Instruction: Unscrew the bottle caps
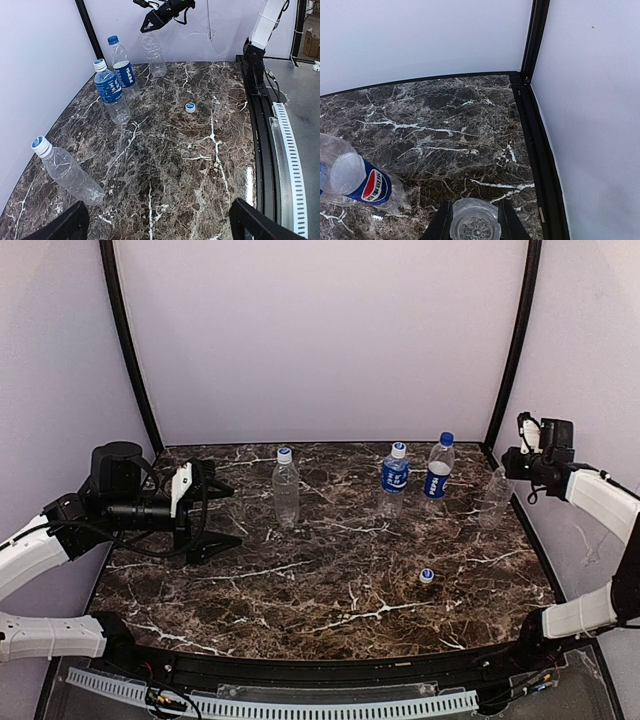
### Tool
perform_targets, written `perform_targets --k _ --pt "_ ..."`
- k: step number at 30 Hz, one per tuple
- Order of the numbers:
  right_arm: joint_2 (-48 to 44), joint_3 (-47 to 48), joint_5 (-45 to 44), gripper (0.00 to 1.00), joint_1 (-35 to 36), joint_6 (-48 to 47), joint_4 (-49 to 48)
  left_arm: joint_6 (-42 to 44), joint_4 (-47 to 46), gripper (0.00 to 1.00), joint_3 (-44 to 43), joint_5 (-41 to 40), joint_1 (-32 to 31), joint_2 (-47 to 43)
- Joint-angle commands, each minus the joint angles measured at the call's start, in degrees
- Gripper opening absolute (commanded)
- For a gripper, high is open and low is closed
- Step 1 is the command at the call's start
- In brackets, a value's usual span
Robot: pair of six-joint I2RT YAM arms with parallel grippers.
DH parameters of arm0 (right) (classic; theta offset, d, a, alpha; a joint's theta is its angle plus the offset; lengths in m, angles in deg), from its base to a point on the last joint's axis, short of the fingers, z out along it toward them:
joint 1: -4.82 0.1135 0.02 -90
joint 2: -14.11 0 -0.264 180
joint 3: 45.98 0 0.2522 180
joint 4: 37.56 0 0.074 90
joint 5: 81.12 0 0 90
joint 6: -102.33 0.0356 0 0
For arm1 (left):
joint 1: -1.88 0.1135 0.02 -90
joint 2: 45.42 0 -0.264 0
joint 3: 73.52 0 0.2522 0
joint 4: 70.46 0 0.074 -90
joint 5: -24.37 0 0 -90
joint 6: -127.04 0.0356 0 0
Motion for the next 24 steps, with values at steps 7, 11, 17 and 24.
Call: perform_targets --k 7,11,17,24 --pt "-1.02 -1.50 1.30 0.36 -0.24 1.67 -2.97 0.41 0.41 0.99 0.50 0.20 0.47 -0.49" --pt "-1.45 -1.01 1.95 0.59 -0.24 1.80 -2.53 0.53 0.29 0.99 0.49 0.17 0.47 -0.37" --pt "-1.00 -0.17 2.14 0.64 -0.24 1.51 -1.82 0.54 0.30 0.99 0.66 0.30 0.48 -0.47" --pt "-0.97 -0.13 1.69 0.70 -0.24 1.13 -1.64 0.57 0.40 0.99 0.67 0.39 0.47 -0.47"
